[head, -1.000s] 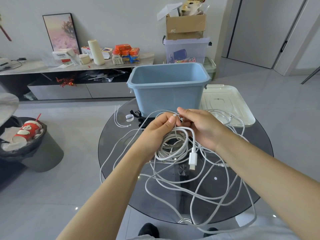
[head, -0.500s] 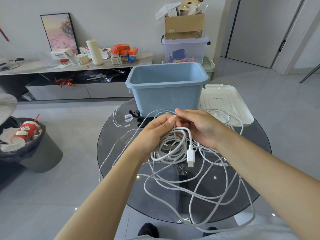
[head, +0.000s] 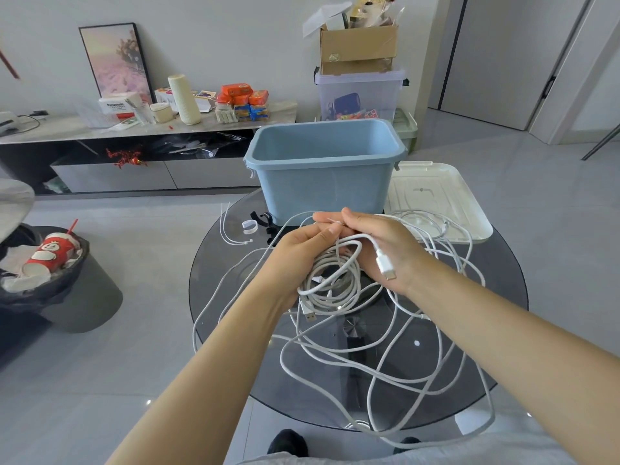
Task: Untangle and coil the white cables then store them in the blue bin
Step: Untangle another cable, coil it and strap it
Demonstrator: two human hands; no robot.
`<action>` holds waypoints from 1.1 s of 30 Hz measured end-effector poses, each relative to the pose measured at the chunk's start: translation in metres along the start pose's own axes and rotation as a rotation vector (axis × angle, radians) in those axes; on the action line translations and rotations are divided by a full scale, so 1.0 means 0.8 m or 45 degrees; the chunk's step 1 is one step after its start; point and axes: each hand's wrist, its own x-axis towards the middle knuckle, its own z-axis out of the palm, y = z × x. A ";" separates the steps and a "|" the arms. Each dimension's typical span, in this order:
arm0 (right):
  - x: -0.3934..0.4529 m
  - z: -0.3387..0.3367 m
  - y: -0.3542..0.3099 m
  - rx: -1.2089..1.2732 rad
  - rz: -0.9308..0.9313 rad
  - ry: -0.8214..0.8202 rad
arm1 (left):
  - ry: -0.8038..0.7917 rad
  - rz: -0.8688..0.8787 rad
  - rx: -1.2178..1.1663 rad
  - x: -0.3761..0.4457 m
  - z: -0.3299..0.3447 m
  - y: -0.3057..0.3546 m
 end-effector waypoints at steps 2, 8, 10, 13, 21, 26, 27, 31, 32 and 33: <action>0.000 0.001 -0.002 0.019 -0.014 0.037 | 0.058 -0.009 -0.053 0.001 0.001 0.000; 0.001 0.002 -0.002 -0.049 -0.024 0.079 | 0.202 0.041 -0.099 0.003 0.002 -0.001; -0.003 0.001 -0.005 -0.136 -0.054 0.027 | 0.241 0.046 -0.093 0.002 0.002 0.000; -0.008 -0.002 -0.008 -0.361 -0.197 0.077 | 0.360 0.104 0.101 0.000 0.002 0.000; -0.006 -0.005 -0.012 -1.132 -0.571 0.396 | 0.445 0.205 0.579 0.004 0.002 -0.005; -0.004 -0.009 -0.013 -1.132 -0.612 0.516 | 0.460 0.234 0.660 0.005 0.002 -0.008; -0.005 -0.010 -0.014 -1.102 -0.615 0.520 | 0.493 0.244 0.644 0.005 0.001 -0.009; -0.008 -0.002 -0.011 -0.797 -0.548 0.371 | 0.612 0.327 0.700 0.010 -0.002 -0.012; -0.009 0.000 -0.011 -0.715 -0.528 0.352 | 0.616 0.346 0.712 0.010 -0.003 -0.012; -0.009 0.002 -0.011 -0.628 -0.509 0.349 | 0.610 0.359 0.706 0.010 -0.005 -0.012</action>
